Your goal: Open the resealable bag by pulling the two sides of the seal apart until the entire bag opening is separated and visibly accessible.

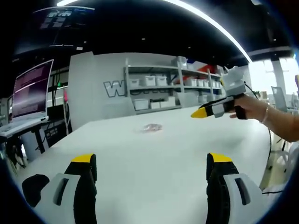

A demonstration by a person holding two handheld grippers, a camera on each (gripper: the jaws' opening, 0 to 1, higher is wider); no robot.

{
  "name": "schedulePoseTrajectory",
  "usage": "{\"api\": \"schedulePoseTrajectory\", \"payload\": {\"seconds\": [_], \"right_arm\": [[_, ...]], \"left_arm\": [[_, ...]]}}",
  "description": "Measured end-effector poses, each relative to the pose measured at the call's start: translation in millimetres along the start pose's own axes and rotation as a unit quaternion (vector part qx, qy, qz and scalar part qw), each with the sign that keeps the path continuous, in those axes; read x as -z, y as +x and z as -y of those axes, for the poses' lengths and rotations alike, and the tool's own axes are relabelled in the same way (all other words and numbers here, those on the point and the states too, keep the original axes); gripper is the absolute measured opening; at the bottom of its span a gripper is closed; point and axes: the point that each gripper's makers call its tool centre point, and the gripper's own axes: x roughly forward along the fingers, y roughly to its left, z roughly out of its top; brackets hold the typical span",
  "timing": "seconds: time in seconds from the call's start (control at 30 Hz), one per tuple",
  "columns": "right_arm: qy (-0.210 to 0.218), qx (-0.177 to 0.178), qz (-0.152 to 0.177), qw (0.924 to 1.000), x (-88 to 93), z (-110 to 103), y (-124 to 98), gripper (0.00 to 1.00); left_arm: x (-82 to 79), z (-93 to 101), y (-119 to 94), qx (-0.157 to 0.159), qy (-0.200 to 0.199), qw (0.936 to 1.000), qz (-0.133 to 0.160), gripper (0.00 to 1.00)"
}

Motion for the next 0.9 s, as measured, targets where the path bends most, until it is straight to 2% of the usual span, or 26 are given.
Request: {"api": "schedulePoseTrajectory", "payload": {"seconds": [0.3,0.9], "right_arm": [[-0.009,-0.001,-0.013,0.9999,-0.7,3,10,0.63],[-0.032,-0.014,-0.031,0.9989,0.1,-8,28,0.58]], "left_arm": [[-0.2,-0.5,-1,0.000,0.000,1.0000,0.000,0.95],[2.2,0.7,-2,0.003,-0.001,1.0000,0.000,0.95]]}}
